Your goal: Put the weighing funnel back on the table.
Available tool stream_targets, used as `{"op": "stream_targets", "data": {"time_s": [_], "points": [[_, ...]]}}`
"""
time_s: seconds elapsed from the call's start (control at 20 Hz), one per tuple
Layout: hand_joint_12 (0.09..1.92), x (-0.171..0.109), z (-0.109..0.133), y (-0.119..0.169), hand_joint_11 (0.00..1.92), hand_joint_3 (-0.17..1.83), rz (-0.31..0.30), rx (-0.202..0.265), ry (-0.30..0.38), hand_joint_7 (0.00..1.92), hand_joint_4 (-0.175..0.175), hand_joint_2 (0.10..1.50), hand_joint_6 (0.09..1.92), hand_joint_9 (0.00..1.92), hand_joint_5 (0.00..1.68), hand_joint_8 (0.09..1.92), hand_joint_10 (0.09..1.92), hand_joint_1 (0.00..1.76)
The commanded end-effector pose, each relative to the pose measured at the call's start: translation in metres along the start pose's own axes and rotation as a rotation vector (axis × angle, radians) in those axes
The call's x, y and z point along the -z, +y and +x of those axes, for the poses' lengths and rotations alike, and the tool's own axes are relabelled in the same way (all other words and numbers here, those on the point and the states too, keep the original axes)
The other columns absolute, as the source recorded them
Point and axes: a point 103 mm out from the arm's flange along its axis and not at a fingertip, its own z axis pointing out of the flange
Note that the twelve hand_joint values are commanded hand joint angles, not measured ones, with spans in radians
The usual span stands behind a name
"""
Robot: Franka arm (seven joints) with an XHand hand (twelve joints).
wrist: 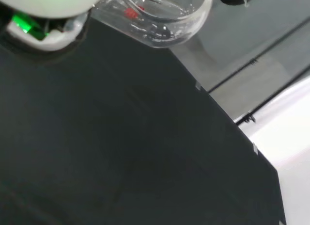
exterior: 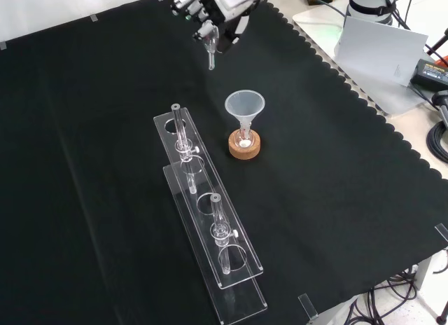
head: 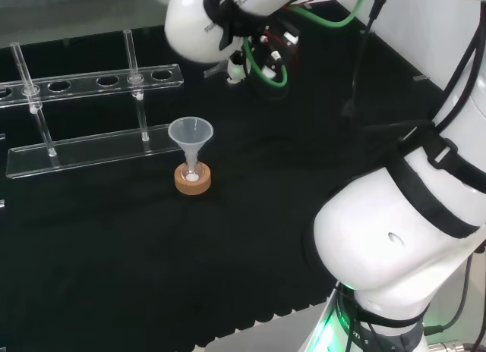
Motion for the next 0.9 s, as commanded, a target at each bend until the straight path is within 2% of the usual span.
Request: {"op": "stream_targets", "data": {"time_s": [0.05,0.55,0.9], "points": [[1.34,-0.029,-0.05,0.003,0.47,0.9,0.032,-0.256,0.181,1.86,0.175,0.45,0.42,1.42,1.47,0.09,0.18,1.17],[1.33,-0.071,-0.093,-0.003,0.49,0.91,0.072,-0.446,0.298,1.86,0.175,0.45,0.42,1.42,1.47,0.09,0.18,1.17],[1.33,-0.11,-0.114,-0.003,0.49,0.91,0.048,-0.496,0.409,1.86,0.175,0.45,0.42,1.42,1.47,0.09,0.18,1.17]]}}
